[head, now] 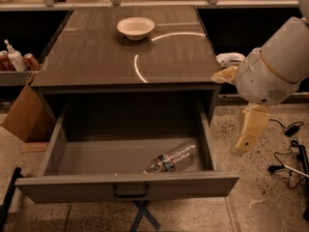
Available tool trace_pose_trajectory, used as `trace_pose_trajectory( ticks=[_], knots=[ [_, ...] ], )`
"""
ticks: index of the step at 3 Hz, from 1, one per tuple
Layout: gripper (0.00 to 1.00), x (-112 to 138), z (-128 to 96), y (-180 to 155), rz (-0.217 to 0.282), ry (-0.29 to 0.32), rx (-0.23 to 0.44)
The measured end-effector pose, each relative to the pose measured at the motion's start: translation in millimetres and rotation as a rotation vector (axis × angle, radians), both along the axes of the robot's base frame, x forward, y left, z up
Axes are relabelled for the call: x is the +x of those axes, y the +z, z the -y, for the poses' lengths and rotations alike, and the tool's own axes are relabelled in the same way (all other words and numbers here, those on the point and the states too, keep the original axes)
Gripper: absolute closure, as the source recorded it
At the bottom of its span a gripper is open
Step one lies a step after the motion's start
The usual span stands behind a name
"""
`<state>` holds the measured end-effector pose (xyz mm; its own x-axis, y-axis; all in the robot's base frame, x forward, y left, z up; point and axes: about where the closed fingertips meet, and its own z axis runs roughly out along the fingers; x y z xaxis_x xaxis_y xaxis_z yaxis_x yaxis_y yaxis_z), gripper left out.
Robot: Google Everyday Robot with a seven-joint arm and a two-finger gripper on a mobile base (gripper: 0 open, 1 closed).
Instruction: Pick water bottle from top drawer and place on counter
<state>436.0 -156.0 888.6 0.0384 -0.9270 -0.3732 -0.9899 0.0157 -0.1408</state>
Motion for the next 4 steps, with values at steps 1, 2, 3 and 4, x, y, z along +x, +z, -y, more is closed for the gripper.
trace_pose_trajectory(
  ticks=[1,2,3,4],
  knots=[
    [0.00,0.0,0.0,0.0,0.000,0.000,0.000],
    [0.00,1.8,-3.6,-8.4,-0.003,0.018,-0.017],
    [0.00,10.9,-7.8,-37.5,0.002,0.064,-0.056],
    [0.00,21.9,-11.1,-69.5,0.008,0.109,-0.072]
  ],
)
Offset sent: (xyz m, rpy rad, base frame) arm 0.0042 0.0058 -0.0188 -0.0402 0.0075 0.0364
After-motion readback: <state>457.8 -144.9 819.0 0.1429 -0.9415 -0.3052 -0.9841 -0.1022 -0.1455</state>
